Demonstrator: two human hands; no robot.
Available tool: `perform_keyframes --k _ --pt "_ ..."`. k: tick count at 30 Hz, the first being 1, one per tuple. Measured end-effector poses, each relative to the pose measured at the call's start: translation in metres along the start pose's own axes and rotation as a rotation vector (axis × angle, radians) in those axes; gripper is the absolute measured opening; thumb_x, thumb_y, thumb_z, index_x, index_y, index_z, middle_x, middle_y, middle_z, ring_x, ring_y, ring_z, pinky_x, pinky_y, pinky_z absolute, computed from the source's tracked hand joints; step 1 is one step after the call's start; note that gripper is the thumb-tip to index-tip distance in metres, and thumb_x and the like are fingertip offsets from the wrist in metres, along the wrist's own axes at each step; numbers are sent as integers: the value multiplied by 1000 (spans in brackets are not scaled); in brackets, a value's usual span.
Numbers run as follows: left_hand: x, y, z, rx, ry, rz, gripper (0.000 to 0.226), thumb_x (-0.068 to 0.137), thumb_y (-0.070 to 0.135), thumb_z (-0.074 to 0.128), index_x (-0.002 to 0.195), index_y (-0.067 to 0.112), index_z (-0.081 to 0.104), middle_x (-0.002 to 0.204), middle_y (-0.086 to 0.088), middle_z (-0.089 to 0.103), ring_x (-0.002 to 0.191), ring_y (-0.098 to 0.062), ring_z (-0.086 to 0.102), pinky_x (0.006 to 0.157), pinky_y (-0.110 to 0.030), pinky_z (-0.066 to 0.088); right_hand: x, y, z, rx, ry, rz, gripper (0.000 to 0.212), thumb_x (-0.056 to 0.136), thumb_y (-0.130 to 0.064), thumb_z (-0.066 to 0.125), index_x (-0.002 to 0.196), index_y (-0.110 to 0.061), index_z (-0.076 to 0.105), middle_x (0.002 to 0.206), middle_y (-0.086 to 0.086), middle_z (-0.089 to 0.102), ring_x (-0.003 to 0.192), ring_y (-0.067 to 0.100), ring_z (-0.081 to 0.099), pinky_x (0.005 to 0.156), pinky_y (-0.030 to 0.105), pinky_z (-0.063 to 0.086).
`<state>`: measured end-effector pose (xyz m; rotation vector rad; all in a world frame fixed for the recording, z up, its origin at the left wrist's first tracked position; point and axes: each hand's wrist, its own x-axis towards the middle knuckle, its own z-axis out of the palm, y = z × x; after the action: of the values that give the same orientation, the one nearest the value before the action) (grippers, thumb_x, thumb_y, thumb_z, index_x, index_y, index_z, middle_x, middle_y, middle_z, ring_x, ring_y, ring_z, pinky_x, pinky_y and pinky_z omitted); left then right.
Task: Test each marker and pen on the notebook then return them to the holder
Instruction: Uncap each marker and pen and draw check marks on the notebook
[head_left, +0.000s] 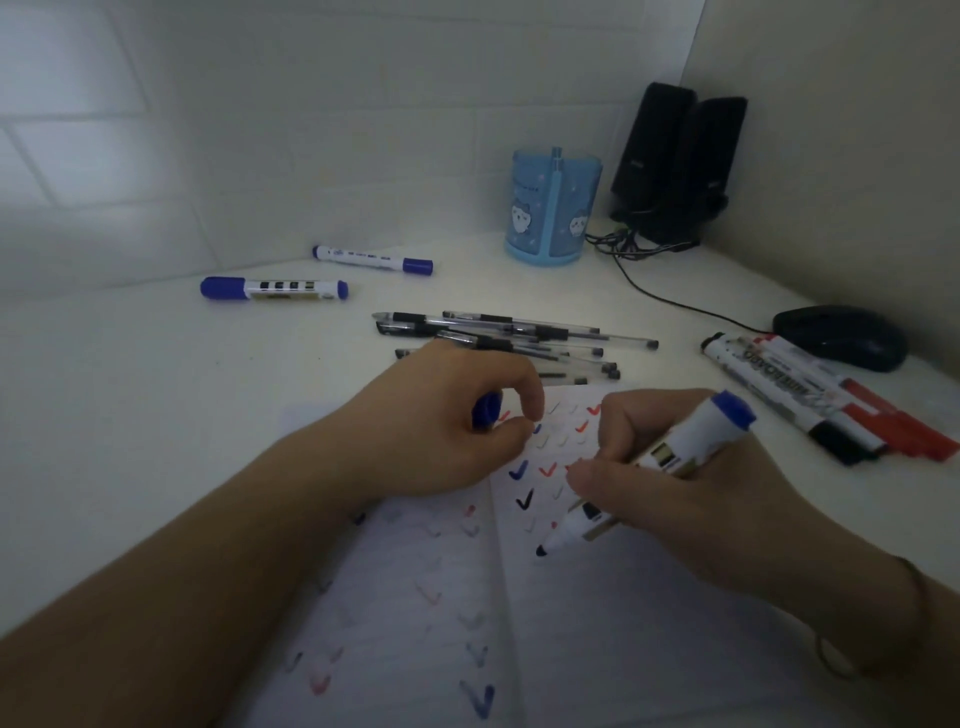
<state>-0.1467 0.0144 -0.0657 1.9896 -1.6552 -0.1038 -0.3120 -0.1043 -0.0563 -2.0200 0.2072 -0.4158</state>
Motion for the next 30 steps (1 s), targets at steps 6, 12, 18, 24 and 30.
perform_keyframes --k 6,12,18,24,30 --pt "1 3 2 -19 -9 7 8 83 36 60 91 37 59 55 8 48 51 -9 46 51 -13 32 -1 3 0 -88 -73 -37 23 74 -16 75 58 -12 58 57 2 60 48 9 53 48 16 45" --pt "-1 4 0 -190 4 -37 30 77 23 48 102 39 53 75 8 55 68 -11 52 58 -23 43 1 0 -3 -90 12 -33 22 68 -29 70 58 -14 57 55 -1 62 48 6 56 49 14 47" --pt "2 4 2 -318 84 -8 30 98 13 36 122 32 37 99 13 58 95 -8 56 80 -18 45 6 -1 -18 215 176 -90 15 65 -36 65 55 -26 59 47 -6 53 43 9 47 44 21 42" --pt "8 4 4 -226 117 -39 51 85 18 67 118 36 34 100 31 56 92 18 51 80 2 34 9 2 -29 346 229 -118 6 67 -23 59 68 -17 61 44 -3 49 38 13 41 40 20 36" --pt "8 7 4 -237 142 -59 51 81 19 71 110 40 36 94 31 56 87 20 51 79 2 35 11 4 -31 302 285 -133 7 65 -29 59 65 -24 54 46 -2 52 40 15 41 41 21 33"
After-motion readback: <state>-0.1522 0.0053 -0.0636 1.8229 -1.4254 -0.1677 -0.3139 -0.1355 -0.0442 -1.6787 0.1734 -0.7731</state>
